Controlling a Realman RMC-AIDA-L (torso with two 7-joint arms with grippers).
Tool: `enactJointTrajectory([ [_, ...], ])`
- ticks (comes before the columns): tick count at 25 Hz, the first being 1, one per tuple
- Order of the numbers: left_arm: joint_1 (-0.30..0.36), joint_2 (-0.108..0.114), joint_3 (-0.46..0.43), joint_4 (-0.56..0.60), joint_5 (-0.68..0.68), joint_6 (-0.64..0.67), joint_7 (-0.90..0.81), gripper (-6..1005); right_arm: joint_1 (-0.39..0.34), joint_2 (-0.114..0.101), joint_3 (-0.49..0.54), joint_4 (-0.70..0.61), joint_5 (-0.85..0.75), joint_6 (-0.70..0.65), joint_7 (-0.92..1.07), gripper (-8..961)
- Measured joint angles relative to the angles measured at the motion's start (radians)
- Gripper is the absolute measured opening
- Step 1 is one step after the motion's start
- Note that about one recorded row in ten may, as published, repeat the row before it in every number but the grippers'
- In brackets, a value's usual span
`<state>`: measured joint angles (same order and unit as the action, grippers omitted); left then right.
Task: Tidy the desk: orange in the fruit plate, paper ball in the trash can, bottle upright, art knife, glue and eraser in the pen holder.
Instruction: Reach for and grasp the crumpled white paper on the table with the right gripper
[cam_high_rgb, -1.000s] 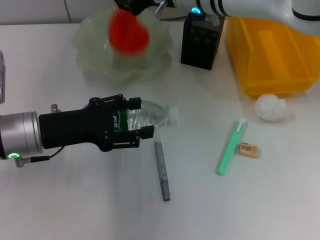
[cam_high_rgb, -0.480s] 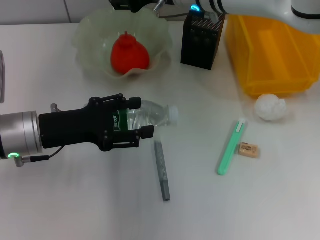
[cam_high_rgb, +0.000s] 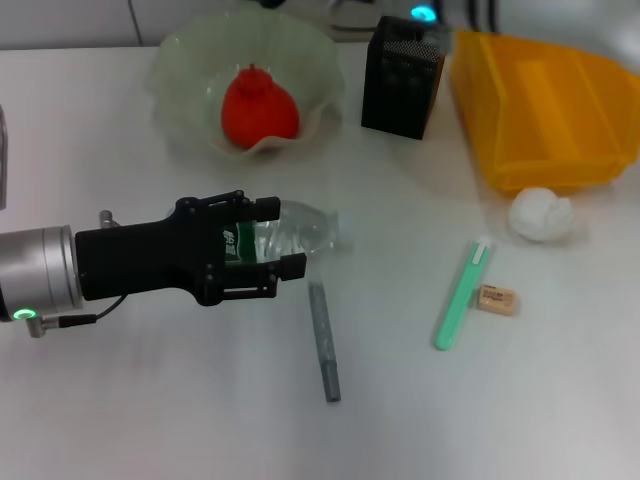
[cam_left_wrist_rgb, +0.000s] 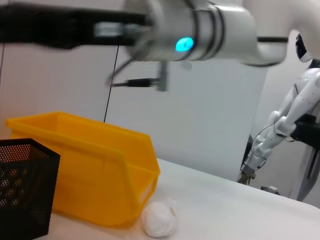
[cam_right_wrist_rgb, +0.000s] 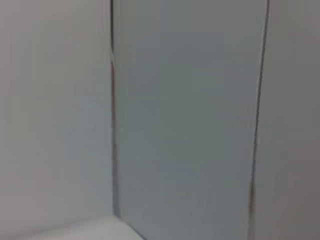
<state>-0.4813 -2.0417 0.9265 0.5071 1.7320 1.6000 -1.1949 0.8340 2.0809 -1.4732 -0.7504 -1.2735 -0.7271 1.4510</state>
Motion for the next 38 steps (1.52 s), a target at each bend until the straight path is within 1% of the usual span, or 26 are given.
enactJointTrajectory([
  [1, 0.0, 0.0, 0.0, 0.0, 0.0, 0.0, 0.0, 813, 0.0, 0.0, 0.0, 0.0, 0.0, 0.0, 0.0, 710],
  [3, 0.0, 0.0, 0.0, -0.001, 0.0, 0.001, 0.0, 813, -0.081, -0.001, 0.073, -0.066, 0.008, -0.128, 0.017, 711],
  [5, 0.0, 0.0, 0.0, -0.001, 0.0, 0.001, 0.0, 813, -0.138, -0.006, 0.147, -0.099, 0.007, -0.267, 0.046, 711],
  [7, -0.001, 0.0, 0.0, -0.002, 0.0, 0.001, 0.001, 813, -0.18, -0.017, 0.22, -0.107, 0.003, -0.405, 0.077, 711],
  [8, -0.002, -0.001, 0.0, -0.003, 0.0, 0.002, 0.001, 813, -0.221, -0.044, 0.283, -0.104, 0.0, -0.561, 0.114, 711],
  [9, -0.002, -0.001, 0.0, -0.003, 0.0, 0.002, 0.001, 813, -0.221, -0.044, 0.283, -0.104, 0.0, -0.561, 0.114, 711],
  [12, -0.002, -0.001, 0.0, -0.003, 0.0, 0.002, 0.001, 812, -0.27, -0.099, 0.323, -0.087, -0.018, -0.734, 0.151, 711],
  [13, -0.002, -0.001, 0.0, -0.004, 0.0, 0.002, 0.002, 812, -0.288, -0.121, 0.36, -0.072, -0.065, -0.834, 0.162, 711],
  [14, -0.002, -0.001, 0.0, -0.004, 0.0, 0.002, 0.002, 812, -0.288, -0.121, 0.36, -0.072, -0.065, -0.834, 0.162, 711],
  [16, -0.002, -0.001, 0.0, -0.004, 0.0, 0.002, 0.002, 812, -0.303, -0.126, 0.421, -0.065, -0.158, -0.918, 0.164, 711],
  [19, -0.002, -0.001, 0.0, -0.004, 0.0, 0.002, 0.002, 812, -0.328, -0.123, 0.495, -0.064, -0.313, -0.986, 0.153, 711],
  [26, 0.0, -0.003, 0.0, -0.004, 0.0, 0.006, 0.0, 812, -0.354, -0.116, 0.523, -0.074, -0.56, -1.004, 0.125, 710],
  [29, -0.001, -0.004, 0.0, -0.005, 0.0, 0.006, -0.003, 812, -0.356, -0.114, 0.547, -0.132, -0.63, -1.018, 0.215, 710],
  [32, -0.001, -0.006, 0.0, -0.006, 0.0, 0.002, 0.0, 813, -0.347, -0.107, 0.598, -0.229, -0.733, -1.052, 0.345, 710],
  [35, -0.003, -0.009, 0.0, -0.006, 0.001, -0.001, 0.001, 813, -0.322, -0.099, 0.63, -0.334, -0.833, -1.094, 0.484, 711],
  [38, -0.003, -0.01, 0.0, -0.006, 0.001, -0.002, 0.001, 813, -0.276, -0.099, 0.645, -0.42, -0.935, -1.141, 0.621, 711],
])
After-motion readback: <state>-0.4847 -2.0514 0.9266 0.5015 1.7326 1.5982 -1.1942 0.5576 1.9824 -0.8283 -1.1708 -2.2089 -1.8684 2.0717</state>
